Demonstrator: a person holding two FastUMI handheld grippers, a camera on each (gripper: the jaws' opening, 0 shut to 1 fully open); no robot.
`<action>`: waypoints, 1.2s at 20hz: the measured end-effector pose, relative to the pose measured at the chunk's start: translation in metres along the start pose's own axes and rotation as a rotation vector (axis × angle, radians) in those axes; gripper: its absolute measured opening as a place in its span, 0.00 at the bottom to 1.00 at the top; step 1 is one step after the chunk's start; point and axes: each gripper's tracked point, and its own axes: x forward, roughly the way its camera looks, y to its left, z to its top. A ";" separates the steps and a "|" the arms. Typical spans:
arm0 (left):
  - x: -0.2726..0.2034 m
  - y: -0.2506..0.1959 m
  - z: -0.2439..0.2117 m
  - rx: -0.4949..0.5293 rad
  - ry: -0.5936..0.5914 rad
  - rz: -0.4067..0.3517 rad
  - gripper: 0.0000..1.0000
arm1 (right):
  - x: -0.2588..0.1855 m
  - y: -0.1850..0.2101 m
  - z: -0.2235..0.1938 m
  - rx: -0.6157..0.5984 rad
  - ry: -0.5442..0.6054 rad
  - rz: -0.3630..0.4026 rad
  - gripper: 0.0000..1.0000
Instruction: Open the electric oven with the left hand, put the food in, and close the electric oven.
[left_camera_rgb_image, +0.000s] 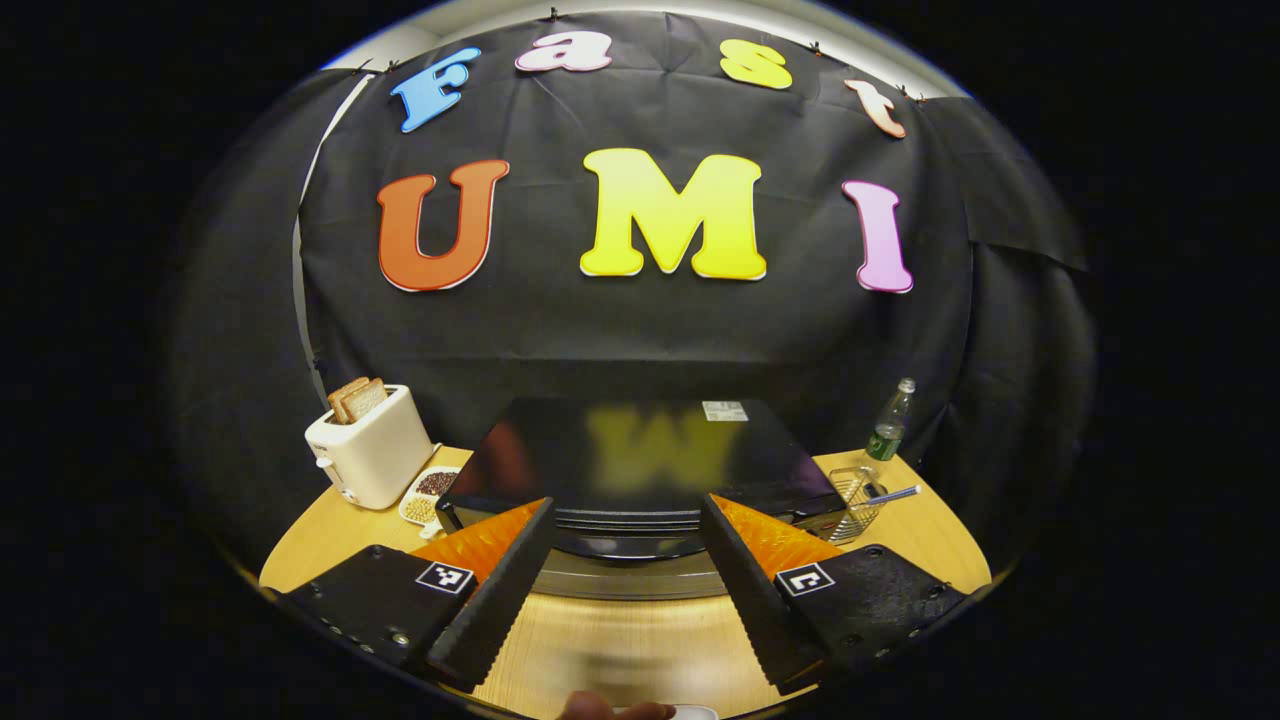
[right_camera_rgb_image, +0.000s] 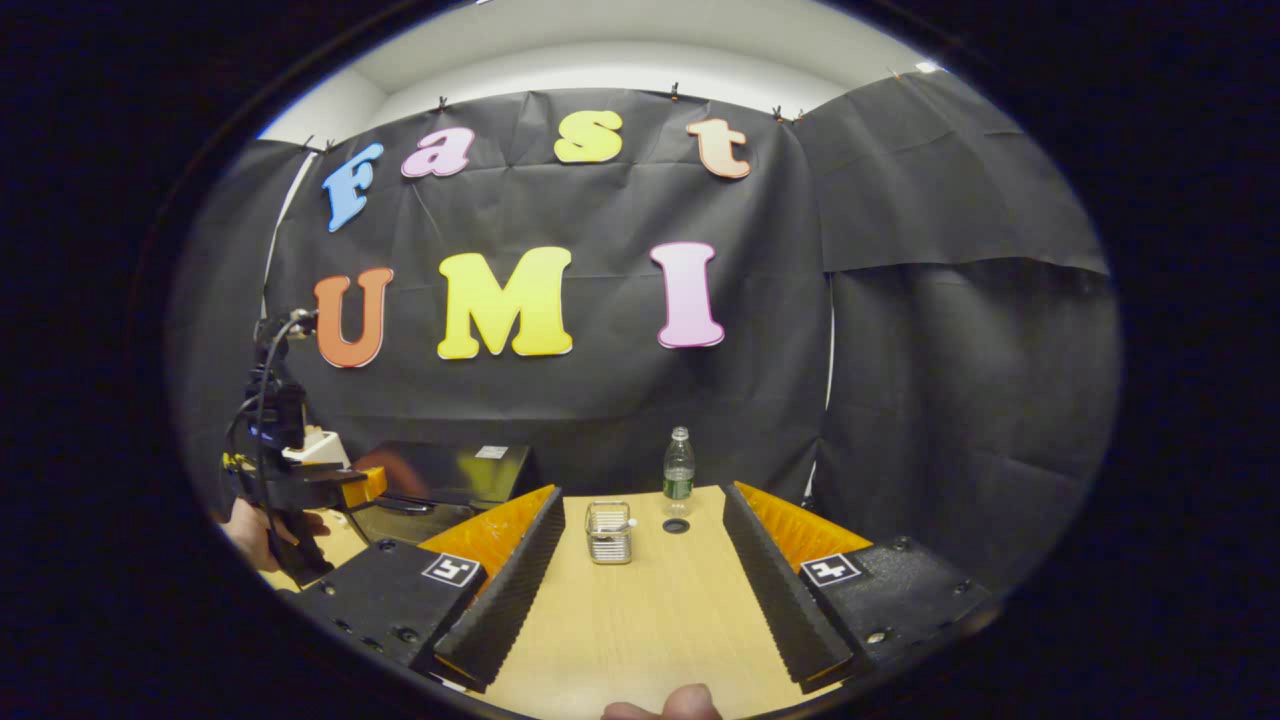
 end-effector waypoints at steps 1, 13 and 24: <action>0.010 0.000 -0.007 -0.004 0.019 -0.004 0.94 | 0.003 -0.001 -0.004 -0.009 0.011 0.000 1.00; 0.030 -0.001 -0.030 0.004 0.057 0.017 0.98 | 0.015 0.010 -0.018 -0.033 0.056 0.019 1.00; -0.044 -0.002 -0.092 -0.058 0.183 -0.017 0.98 | 0.000 0.021 -0.024 -0.007 0.069 0.025 1.00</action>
